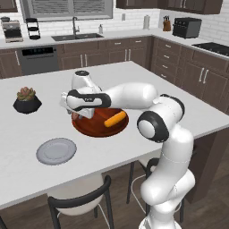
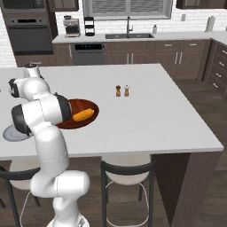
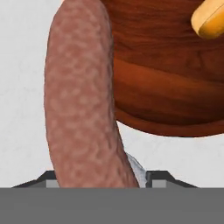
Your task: Place one bun and one sausage from the bowl on each plate.
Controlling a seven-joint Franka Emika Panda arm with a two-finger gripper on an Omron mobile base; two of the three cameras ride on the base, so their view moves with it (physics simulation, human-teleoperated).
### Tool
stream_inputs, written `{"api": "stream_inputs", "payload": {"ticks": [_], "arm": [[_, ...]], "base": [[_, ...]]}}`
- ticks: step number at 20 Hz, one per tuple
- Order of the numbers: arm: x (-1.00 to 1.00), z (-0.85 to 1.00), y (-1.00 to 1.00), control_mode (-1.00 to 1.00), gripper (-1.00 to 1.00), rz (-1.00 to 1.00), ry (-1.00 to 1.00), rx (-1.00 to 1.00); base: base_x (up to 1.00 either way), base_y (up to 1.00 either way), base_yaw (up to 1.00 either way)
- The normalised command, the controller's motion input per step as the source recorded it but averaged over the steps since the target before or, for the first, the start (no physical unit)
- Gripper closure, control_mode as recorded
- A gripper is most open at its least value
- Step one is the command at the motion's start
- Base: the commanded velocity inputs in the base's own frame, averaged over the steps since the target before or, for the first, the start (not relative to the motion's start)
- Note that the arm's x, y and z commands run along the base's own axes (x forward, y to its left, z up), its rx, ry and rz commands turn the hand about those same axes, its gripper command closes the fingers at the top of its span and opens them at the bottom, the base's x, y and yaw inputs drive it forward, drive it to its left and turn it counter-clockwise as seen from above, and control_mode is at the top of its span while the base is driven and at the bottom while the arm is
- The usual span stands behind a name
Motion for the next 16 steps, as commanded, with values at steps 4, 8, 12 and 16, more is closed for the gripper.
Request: {"api": "stream_inputs", "payload": {"ticks": [4,8,12,16], "arm": [[-1.0,-0.12,1.0,-1.0,1.0,0.25,0.01,-0.12],[-0.63,-0.84,0.73,-1.0,1.0,0.24,0.18,-0.11],[-0.05,-0.85,0.45,-1.0,1.0,0.19,0.25,-0.13],[0.56,-0.61,0.28,-1.0,1.0,0.04,0.12,-0.06]], "base": [[0.0,0.0,0.0],[0.0,0.0,0.0],[0.0,0.0,0.0],[0.0,0.0,0.0]]}}
